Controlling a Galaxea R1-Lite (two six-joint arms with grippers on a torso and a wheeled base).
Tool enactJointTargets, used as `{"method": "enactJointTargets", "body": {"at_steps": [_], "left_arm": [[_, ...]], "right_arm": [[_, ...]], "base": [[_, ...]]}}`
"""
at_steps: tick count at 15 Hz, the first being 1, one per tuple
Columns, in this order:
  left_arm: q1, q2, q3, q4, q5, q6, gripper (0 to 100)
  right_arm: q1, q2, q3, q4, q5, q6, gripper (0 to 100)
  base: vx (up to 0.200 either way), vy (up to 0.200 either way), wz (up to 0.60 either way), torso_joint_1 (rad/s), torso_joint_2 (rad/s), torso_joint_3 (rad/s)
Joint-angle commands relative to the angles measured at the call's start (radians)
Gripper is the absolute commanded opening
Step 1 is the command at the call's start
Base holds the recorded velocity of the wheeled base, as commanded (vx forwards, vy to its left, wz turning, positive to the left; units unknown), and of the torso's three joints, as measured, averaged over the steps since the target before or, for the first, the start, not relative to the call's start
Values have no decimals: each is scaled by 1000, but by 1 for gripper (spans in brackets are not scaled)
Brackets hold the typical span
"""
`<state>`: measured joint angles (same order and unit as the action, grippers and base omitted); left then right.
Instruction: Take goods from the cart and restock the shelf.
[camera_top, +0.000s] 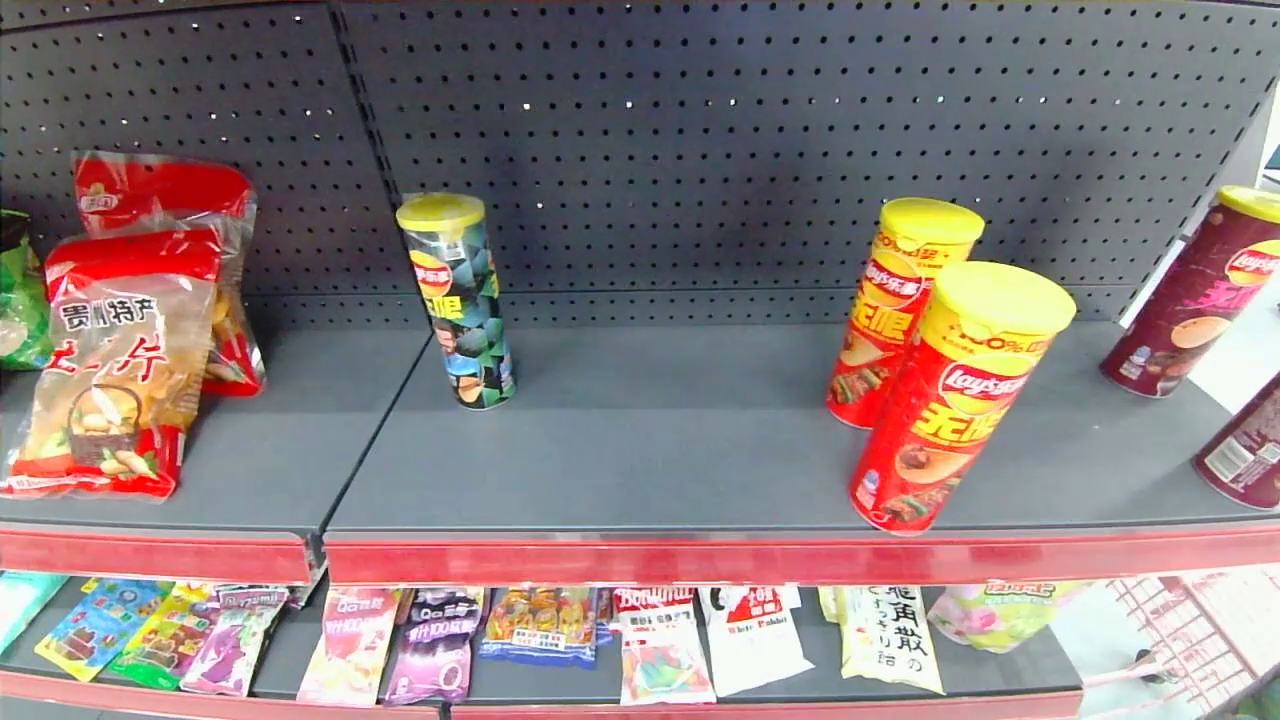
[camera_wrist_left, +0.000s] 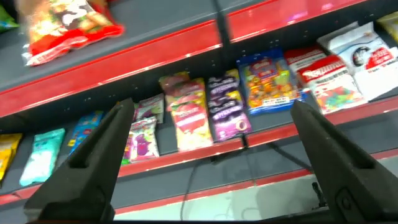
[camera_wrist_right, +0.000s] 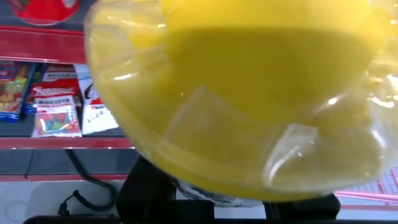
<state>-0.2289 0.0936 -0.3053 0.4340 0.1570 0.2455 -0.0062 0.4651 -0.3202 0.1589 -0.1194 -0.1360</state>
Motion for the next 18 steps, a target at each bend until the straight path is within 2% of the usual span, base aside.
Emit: {"method": "enactJointTargets", "body": {"at_steps": [1,12,13,15,18], "left_arm": [[0,0,0,0,1,0,100],[0,0,-1,-1,3,1,100],[0,0,-1,-1,3,3,100],[0,0,-1,-3,12,32,100],[0,0,2,-1,16,32,100]], "right_arm": [[0,-8,7,-1,0,-1,0],[0,-8,10,-1,0,-14,0],[0,-8,10,-1,0,-14,0],[0,-8,10,-1,1,-21,0],[0,-8,12,-1,6,-21,0]], "base": [[0,200,0,7,-2,7],[0,200,0,4,1,2],[0,0,0,0,0,0],[0,0,0,0,0,0],[133,0,0,3,3,5]]}}
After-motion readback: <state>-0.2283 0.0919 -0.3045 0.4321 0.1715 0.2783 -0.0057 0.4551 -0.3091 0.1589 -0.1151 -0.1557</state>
